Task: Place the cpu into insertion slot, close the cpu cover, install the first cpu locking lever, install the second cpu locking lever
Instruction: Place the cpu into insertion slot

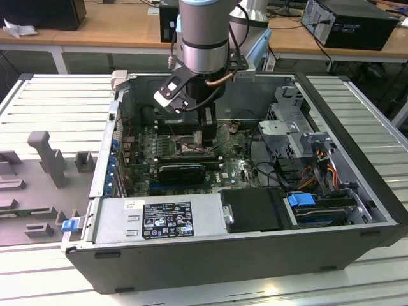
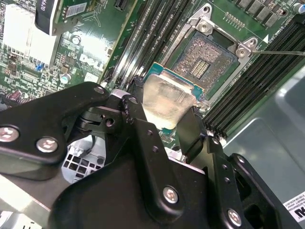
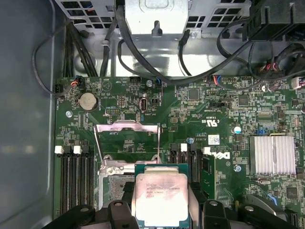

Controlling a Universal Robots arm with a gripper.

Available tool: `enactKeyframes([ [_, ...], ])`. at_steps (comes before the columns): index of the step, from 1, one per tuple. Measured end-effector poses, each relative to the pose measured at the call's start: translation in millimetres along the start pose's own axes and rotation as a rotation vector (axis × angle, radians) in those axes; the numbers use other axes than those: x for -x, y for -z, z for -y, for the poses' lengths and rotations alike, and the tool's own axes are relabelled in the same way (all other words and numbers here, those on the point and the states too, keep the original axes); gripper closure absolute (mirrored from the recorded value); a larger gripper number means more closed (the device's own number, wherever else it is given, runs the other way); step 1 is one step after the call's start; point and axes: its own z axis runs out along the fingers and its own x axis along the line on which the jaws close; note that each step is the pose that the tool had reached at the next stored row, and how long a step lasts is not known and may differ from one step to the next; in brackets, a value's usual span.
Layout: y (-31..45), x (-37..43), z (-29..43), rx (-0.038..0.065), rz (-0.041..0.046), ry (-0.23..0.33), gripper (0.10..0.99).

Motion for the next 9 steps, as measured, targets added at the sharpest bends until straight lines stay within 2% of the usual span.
enactKeyframes([
  [9,-1.8,-2.4,7.0,0.0,0.0,0.0,0.561],
])
